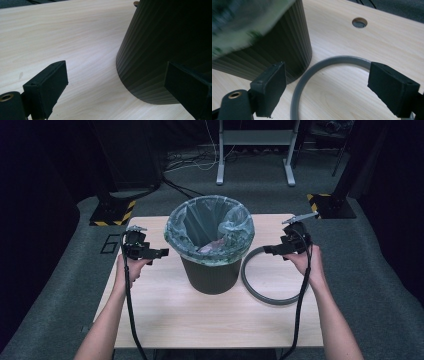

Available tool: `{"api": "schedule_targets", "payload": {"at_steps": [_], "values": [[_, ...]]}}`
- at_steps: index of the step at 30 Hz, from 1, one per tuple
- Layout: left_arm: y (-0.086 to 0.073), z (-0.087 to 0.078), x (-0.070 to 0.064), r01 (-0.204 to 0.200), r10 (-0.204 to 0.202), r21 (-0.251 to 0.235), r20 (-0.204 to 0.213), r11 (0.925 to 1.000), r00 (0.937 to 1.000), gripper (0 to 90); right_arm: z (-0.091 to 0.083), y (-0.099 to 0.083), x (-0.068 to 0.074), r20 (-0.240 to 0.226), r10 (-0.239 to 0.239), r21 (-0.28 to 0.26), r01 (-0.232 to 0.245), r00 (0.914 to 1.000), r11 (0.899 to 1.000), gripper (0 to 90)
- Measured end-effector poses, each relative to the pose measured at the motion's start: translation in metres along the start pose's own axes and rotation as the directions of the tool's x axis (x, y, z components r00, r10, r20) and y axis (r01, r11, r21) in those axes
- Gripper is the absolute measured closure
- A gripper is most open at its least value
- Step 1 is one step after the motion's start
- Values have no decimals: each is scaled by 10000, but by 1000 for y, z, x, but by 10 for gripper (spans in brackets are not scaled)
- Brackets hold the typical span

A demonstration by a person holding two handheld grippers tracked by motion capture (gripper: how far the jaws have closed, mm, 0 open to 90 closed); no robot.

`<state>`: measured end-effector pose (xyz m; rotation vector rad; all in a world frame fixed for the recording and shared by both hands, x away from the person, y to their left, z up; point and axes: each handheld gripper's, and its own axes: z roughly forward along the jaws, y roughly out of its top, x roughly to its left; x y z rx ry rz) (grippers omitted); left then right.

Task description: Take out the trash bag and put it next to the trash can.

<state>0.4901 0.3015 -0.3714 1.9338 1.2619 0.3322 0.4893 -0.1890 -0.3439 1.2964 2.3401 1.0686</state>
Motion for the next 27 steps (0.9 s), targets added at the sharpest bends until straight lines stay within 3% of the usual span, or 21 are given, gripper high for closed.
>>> {"api": "schedule_targets", "payload": {"at_steps": [12,20,27], "values": [[31,-19,-2,-13,13,-72,35,10000,10000,70,-17,37,12,-190,-111,-252,107,9998,9996,147],[41,-31,2,227,-224,-315,92,9992,9997,73,-28,59,20,-152,-224,-421,217,9996,9989,150],[51,-45,10,643,-614,-747,401,9951,9973,81,-35,76,25,-20,-305,-590,303,9995,9978,167]]}}
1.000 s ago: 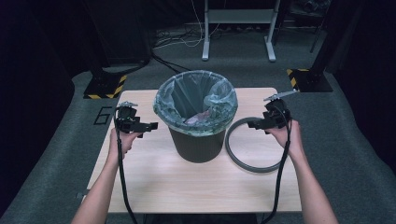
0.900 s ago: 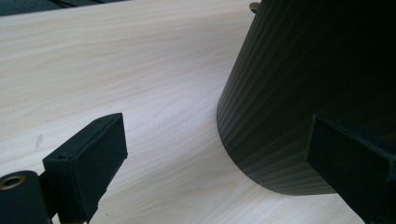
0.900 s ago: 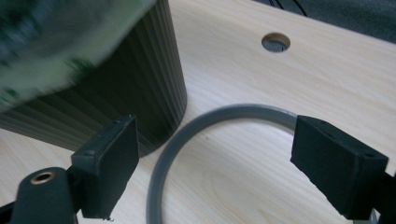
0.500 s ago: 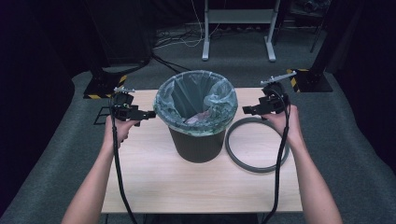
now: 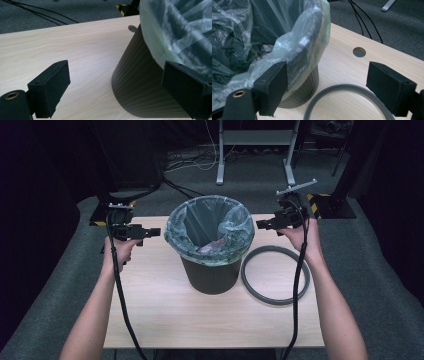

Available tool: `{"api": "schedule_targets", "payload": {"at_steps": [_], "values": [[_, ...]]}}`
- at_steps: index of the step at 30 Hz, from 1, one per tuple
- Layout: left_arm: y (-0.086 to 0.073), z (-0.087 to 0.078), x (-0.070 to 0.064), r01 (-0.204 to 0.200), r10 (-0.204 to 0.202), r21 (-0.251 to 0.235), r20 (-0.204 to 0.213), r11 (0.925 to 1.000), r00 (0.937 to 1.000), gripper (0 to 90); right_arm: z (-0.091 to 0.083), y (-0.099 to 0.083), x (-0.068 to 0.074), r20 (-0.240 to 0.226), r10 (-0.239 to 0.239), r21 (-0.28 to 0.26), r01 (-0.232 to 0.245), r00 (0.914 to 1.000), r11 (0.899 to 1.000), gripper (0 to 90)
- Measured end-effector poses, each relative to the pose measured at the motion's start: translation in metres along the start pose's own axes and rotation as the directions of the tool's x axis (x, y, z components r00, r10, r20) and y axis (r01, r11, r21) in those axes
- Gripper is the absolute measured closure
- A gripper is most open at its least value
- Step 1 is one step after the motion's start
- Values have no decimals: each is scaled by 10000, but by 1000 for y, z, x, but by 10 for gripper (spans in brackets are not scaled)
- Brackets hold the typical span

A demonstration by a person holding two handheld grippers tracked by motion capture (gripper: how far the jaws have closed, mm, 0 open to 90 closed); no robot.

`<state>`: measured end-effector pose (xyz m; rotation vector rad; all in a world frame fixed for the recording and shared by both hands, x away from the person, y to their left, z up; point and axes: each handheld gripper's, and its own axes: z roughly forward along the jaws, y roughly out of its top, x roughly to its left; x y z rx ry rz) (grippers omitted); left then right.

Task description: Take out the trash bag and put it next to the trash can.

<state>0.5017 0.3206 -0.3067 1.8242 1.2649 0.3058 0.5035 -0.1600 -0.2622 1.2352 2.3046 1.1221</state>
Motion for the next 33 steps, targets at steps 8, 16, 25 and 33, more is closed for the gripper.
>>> {"api": "schedule_targets", "payload": {"at_steps": [8,16,25,33], "values": [[26,-9,-12,-226,225,-248,-50,9994,9997,145,4,20,12,112,-169,128,168,9998,9998,215],[46,8,-37,-1015,1025,216,-533,9946,9933,326,27,34,27,387,-326,531,306,9987,9981,361],[57,18,-41,-833,837,86,-853,9965,9928,432,43,35,33,761,-295,796,234,9967,9966,529],[65,24,-57,-1229,1240,249,-471,9921,9912,370,47,32,32,666,-287,701,240,9974,9973,619]]}}
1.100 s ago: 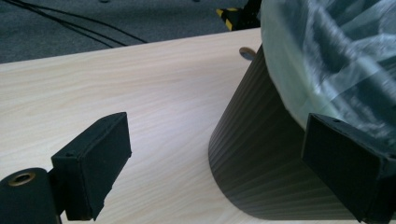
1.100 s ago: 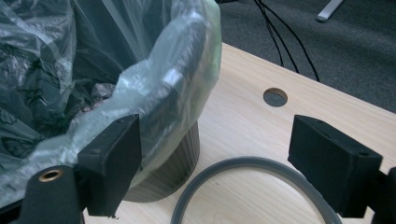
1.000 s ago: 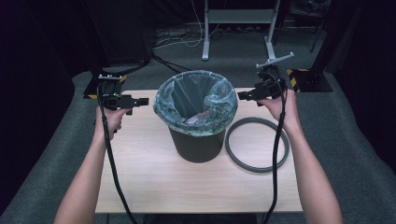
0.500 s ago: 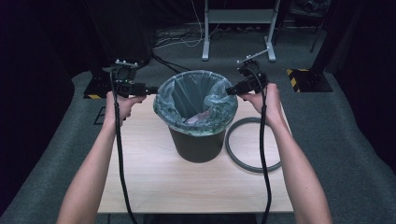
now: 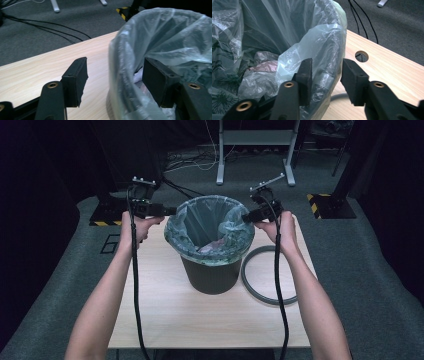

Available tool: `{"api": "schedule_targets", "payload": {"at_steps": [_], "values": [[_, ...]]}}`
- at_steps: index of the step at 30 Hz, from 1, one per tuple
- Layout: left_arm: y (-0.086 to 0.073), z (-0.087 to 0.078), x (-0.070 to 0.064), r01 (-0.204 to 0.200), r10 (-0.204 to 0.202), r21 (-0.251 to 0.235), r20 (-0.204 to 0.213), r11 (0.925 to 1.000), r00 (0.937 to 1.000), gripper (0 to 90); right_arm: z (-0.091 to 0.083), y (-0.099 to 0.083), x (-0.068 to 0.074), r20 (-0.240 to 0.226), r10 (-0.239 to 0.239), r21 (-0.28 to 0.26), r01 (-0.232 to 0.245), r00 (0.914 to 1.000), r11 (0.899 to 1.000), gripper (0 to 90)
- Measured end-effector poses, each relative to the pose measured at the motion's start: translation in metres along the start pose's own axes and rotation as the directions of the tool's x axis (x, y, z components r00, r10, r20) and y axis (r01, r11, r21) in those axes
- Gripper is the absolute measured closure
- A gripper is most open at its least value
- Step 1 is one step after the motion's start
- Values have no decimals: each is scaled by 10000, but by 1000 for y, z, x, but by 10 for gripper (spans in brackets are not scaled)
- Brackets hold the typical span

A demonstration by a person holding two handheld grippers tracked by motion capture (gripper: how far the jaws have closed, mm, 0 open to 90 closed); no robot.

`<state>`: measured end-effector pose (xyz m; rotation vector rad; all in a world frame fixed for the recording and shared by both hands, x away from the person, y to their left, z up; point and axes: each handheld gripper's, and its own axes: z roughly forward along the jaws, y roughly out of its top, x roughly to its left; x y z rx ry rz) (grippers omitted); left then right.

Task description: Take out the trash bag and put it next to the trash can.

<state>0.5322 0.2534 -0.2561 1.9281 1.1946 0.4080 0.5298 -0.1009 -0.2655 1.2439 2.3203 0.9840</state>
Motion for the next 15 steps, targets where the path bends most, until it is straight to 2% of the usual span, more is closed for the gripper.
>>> {"api": "schedule_targets", "payload": {"at_steps": [3,7,10,11,13,15], "values": [[-1,6,-5,-109,111,160,-145,9998,9998,397,2,0,1,35,-151,95,151,9999,9998,622],[-3,16,-10,-529,546,619,-254,9967,9982,435,2,0,2,64,-105,89,104,9999,9999,625],[-6,18,-13,-792,816,679,-329,9945,9961,598,2,0,3,174,-169,117,167,9997,9998,633],[-7,18,-14,-910,952,726,-575,9932,9938,643,1,0,4,209,-195,130,192,9996,9997,635],[-7,17,-17,-1012,1057,764,-573,9919,9927,684,0,0,4,249,-235,126,231,9994,9997,645],[-6,17,-21,-1241,1315,859,-865,9885,9875,709,-1,0,4,291,-245,84,243,9993,9997,652]]}}
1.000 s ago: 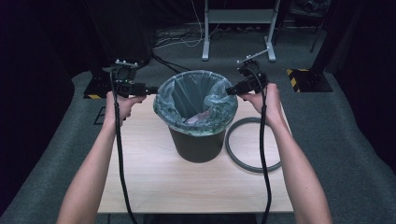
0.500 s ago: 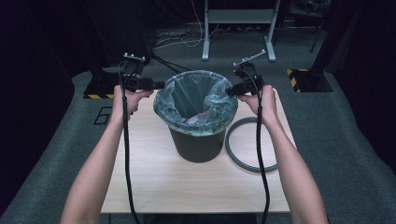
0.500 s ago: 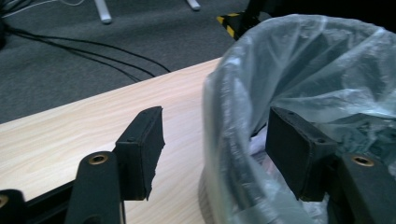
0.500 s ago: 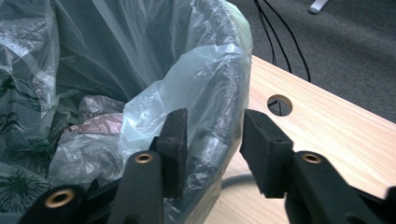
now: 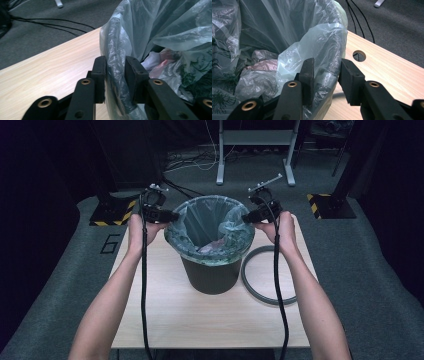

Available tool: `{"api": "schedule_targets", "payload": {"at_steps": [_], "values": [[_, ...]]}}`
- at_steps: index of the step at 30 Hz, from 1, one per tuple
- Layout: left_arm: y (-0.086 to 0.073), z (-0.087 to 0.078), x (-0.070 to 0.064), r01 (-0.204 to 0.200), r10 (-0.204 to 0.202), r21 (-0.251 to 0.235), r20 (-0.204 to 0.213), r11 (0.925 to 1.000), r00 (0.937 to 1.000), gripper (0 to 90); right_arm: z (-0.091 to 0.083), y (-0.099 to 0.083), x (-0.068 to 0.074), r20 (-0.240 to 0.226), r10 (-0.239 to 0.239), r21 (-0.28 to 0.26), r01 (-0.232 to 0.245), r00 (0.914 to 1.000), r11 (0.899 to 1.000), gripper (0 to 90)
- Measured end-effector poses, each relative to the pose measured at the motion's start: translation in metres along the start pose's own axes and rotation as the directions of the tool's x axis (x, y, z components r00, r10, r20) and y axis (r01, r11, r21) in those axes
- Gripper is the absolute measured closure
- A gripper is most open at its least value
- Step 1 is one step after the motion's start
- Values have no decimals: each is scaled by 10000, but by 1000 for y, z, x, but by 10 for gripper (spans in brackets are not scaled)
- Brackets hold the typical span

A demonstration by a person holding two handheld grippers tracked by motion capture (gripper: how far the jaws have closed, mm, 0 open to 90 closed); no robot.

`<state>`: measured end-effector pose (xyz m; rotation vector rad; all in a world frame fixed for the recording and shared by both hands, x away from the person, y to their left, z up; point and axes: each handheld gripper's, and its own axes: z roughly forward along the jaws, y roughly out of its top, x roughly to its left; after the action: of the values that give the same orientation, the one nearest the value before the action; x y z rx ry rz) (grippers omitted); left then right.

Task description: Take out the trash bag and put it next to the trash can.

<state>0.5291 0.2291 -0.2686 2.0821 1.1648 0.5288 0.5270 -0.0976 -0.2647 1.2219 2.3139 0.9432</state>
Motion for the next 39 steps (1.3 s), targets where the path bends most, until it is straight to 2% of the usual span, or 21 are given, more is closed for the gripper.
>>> {"api": "schedule_targets", "payload": {"at_steps": [5,11,13,16,17,18,19,20,21,25,30,35,39], "values": [[4,-4,-8,-433,428,-70,-614,9990,9972,752,-4,1,1,128,25,-301,-21,9999,9995,703],[8,-6,-15,-818,807,-51,-1142,9966,9902,778,-9,0,2,173,36,-586,-26,9998,9983,749],[9,-6,-19,-982,975,19,-1386,9952,9855,782,-11,0,1,142,113,-708,-103,9998,9974,776],[11,-6,-27,-1340,1337,114,-1900,9909,9726,788,-14,-1,1,158,142,-988,-125,9998,9950,820],[11,-6,-28,-1384,1375,93,-2010,9903,9699,791,-15,-1,1,70,157,-1074,-149,9999,9941,879],[12,-6,-29,-1429,1411,61,-2064,9897,9683,796,-15,0,2,12,144,-1065,-142,9999,9942,882],[12,-7,-29,-1445,1412,-13,-2043,9895,9687,803,-15,0,3,61,116,-1068,-109,9999,9942,886],[12,-8,-30,-1429,1385,-83,-1967,9897,9706,849,-14,0,4,77,76,-1052,-67,9999,9944,895],[12,-8,-30,-1492,1457,-25,-2007,9888,9688,867,-14,1,5,62,63,-1054,-56,10000,9944,898],[13,-8,-29,-1515,1487,-11,-1836,9885,9717,891,-12,2,8,-16,12,-1022,-14,10000,9948,900],[14,-12,-24,-1266,1233,-153,-1397,9918,9825,896,-12,3,9,-137,-121,-1050,106,9998,9944,900],[18,-20,-22,-1144,1101,-344,-1071,9928,9881,897,-18,7,11,-307,-177,-1272,136,9994,9918,900],[23,-25,-25,-1055,1020,-534,-648,9930,9927,897,-22,12,16,-388,-296,-1459,236,9988,9890,900]]}}
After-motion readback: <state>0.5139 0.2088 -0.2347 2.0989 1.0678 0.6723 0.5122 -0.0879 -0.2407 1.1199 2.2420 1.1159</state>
